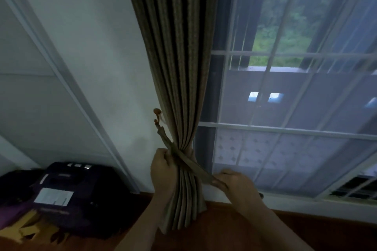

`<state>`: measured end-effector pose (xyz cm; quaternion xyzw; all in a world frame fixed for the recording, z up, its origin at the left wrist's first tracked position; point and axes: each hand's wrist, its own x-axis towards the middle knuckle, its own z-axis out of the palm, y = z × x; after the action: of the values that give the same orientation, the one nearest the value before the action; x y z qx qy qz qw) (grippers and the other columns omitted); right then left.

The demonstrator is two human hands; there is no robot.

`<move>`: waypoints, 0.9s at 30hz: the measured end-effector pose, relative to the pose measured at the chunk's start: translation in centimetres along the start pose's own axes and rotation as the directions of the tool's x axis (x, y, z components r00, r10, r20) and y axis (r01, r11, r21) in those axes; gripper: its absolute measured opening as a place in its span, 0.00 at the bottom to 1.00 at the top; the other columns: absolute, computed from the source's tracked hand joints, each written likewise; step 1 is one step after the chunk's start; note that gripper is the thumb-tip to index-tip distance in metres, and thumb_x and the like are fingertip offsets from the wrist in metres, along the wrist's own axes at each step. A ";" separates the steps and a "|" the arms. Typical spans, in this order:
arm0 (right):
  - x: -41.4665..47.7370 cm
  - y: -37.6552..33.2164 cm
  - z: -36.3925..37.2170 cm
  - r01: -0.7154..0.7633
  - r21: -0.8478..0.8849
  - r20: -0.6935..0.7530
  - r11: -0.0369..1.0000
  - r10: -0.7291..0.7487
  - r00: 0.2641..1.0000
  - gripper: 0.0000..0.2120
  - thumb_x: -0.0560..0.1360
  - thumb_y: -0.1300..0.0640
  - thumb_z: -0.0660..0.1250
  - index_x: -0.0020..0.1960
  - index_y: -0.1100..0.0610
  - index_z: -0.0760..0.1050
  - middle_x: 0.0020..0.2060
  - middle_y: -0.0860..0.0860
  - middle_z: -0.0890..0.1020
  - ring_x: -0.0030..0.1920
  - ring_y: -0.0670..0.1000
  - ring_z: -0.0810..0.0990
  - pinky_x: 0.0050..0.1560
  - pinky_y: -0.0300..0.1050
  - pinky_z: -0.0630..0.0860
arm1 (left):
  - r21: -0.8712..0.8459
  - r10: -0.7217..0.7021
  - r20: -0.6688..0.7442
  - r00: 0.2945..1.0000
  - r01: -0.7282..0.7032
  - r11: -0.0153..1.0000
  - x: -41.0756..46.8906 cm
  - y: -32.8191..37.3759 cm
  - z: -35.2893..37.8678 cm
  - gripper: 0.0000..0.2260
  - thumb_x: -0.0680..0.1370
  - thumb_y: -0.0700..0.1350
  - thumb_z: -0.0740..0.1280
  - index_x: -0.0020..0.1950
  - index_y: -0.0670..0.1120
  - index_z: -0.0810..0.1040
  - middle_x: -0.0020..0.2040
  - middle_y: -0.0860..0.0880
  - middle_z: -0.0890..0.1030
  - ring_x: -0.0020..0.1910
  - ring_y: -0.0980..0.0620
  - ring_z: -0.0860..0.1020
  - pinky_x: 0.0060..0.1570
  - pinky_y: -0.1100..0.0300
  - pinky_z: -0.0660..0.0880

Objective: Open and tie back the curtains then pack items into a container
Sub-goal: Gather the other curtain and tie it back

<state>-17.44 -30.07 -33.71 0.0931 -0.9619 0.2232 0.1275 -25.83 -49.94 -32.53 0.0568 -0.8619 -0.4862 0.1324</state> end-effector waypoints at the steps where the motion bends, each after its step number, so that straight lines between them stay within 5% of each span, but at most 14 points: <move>1: -0.3 0.6 -0.7 -0.044 0.014 0.012 0.999 0.044 0.999 0.14 0.75 0.45 0.61 0.41 0.50 0.82 0.33 0.45 0.79 0.31 0.43 0.77 0.30 0.39 0.74 | 0.001 0.129 -0.046 0.991 -0.129 0.992 -0.5 1.1 -0.2 0.06 0.80 0.41 0.61 0.43 0.47 0.73 0.37 0.54 0.74 0.38 0.55 0.74 0.38 0.64 0.67; 3: -1.0 2.2 -2.1 -0.132 0.044 0.053 0.990 0.130 0.990 0.12 0.76 0.45 0.64 0.41 0.49 0.82 0.33 0.45 0.80 0.32 0.42 0.76 0.33 0.41 0.74 | 0.025 0.429 0.042 0.902 -0.431 0.902 -1.1 3.3 0.1 0.04 0.80 0.41 0.62 0.47 0.45 0.76 0.40 0.53 0.77 0.39 0.59 0.74 0.40 0.70 0.69; 5: -1.8 3.5 -3.5 -0.202 0.062 0.112 0.977 0.195 0.974 0.11 0.77 0.45 0.66 0.40 0.50 0.80 0.32 0.45 0.80 0.32 0.42 0.76 0.36 0.39 0.73 | 0.077 0.681 0.266 0.682 -0.719 0.690 -0.8 5.6 1.2 0.08 0.79 0.40 0.59 0.50 0.43 0.79 0.44 0.49 0.80 0.43 0.55 0.77 0.47 0.66 0.74; 7: -2.4 4.4 -5.0 -0.259 0.115 0.182 0.959 0.236 0.954 0.09 0.77 0.46 0.66 0.41 0.49 0.79 0.32 0.46 0.80 0.33 0.43 0.78 0.38 0.40 0.74 | 0.174 0.758 0.438 0.484 -0.873 0.456 0.3 7.0 3.0 0.14 0.75 0.40 0.56 0.51 0.43 0.80 0.47 0.46 0.82 0.50 0.49 0.79 0.59 0.55 0.74; 8: -2.6 4.7 -5.6 -0.290 0.146 0.215 0.946 0.256 0.942 0.07 0.77 0.48 0.65 0.43 0.49 0.78 0.33 0.47 0.80 0.34 0.43 0.78 0.39 0.40 0.76 | 0.243 0.735 0.500 0.457 -0.889 0.388 0.9 7.3 3.9 0.15 0.73 0.40 0.55 0.51 0.43 0.80 0.50 0.46 0.82 0.54 0.47 0.79 0.64 0.50 0.71; 11: -2.3 5.1 -7.0 -0.372 0.257 0.223 0.892 0.320 0.921 0.03 0.77 0.56 0.67 0.45 0.49 0.78 0.34 0.48 0.81 0.35 0.43 0.78 0.38 0.38 0.73 | 0.473 0.588 0.627 0.511 -0.849 0.234 3.4 6.9 5.5 0.13 0.76 0.42 0.57 0.49 0.41 0.81 0.51 0.42 0.82 0.56 0.42 0.78 0.71 0.46 0.60; 15: -0.6 5.3 -6.9 -0.489 0.613 0.159 0.621 0.509 0.846 0.01 0.73 0.60 0.72 0.44 0.55 0.81 0.36 0.55 0.82 0.39 0.52 0.80 0.42 0.46 0.76 | 0.684 0.347 0.664 0.662 -0.726 0.076 4.8 5.7 4.6 0.25 0.83 0.53 0.53 0.70 0.34 0.67 0.71 0.36 0.68 0.72 0.40 0.64 0.76 0.47 0.50; 17: 0.5 4.9 -5.8 -0.480 0.794 0.186 0.374 0.601 0.777 0.04 0.72 0.62 0.72 0.47 0.59 0.81 0.41 0.58 0.84 0.44 0.55 0.82 0.48 0.47 0.77 | 0.703 0.342 0.660 0.669 -0.710 0.032 5.0 4.7 3.5 0.28 0.83 0.54 0.48 0.75 0.34 0.57 0.76 0.36 0.58 0.76 0.41 0.55 0.76 0.48 0.40; 19: 2.1 4.5 -3.7 -0.385 0.923 0.312 -0.026 0.637 0.705 0.07 0.74 0.64 0.69 0.52 0.63 0.79 0.47 0.61 0.84 0.51 0.57 0.82 0.55 0.50 0.77 | 0.700 0.355 0.675 0.647 -0.713 -0.031 5.2 4.1 1.9 0.26 0.84 0.52 0.47 0.75 0.36 0.58 0.77 0.36 0.55 0.77 0.40 0.50 0.72 0.49 0.34; 21: 4.1 3.5 -1.4 -0.238 0.879 0.454 -0.413 0.571 0.684 0.10 0.77 0.65 0.64 0.57 0.64 0.75 0.51 0.61 0.82 0.52 0.57 0.82 0.53 0.49 0.79 | 0.685 0.352 0.698 0.624 -0.724 -0.077 5.4 3.5 0.1 0.22 0.83 0.49 0.48 0.73 0.38 0.64 0.77 0.36 0.55 0.77 0.39 0.50 0.72 0.47 0.34; 22: 5.0 2.9 -0.4 -0.197 0.829 0.500 -0.523 0.538 0.679 0.09 0.78 0.64 0.62 0.58 0.64 0.74 0.51 0.61 0.82 0.51 0.56 0.82 0.48 0.48 0.82 | 0.692 0.342 0.696 0.631 -0.717 -0.086 5.5 3.1 -0.8 0.22 0.83 0.48 0.48 0.72 0.39 0.65 0.76 0.36 0.56 0.76 0.39 0.51 0.72 0.46 0.35; 24: 7.0 1.3 1.3 -0.192 0.758 0.571 -0.624 0.492 0.657 0.06 0.80 0.63 0.60 0.53 0.64 0.74 0.48 0.61 0.81 0.47 0.55 0.82 0.41 0.46 0.83 | 0.719 0.310 0.680 0.664 -0.687 -0.107 5.9 2.4 -2.5 0.21 0.83 0.47 0.49 0.72 0.39 0.66 0.76 0.37 0.59 0.76 0.39 0.54 0.73 0.45 0.37; 27: 10.0 -1.5 3.3 -0.326 0.757 0.618 -0.566 0.461 0.637 0.06 0.79 0.65 0.62 0.46 0.63 0.77 0.41 0.59 0.81 0.41 0.54 0.81 0.39 0.46 0.82 | 0.735 0.265 0.670 0.694 -0.670 -0.105 6.2 1.4 -4.6 0.18 0.80 0.48 0.58 0.66 0.41 0.75 0.70 0.39 0.70 0.73 0.40 0.63 0.74 0.45 0.44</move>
<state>-27.23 -34.12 -33.12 -0.2752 -0.3066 0.9088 -0.0660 -30.43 -54.41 -27.95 -0.2621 -0.9181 0.2832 0.0899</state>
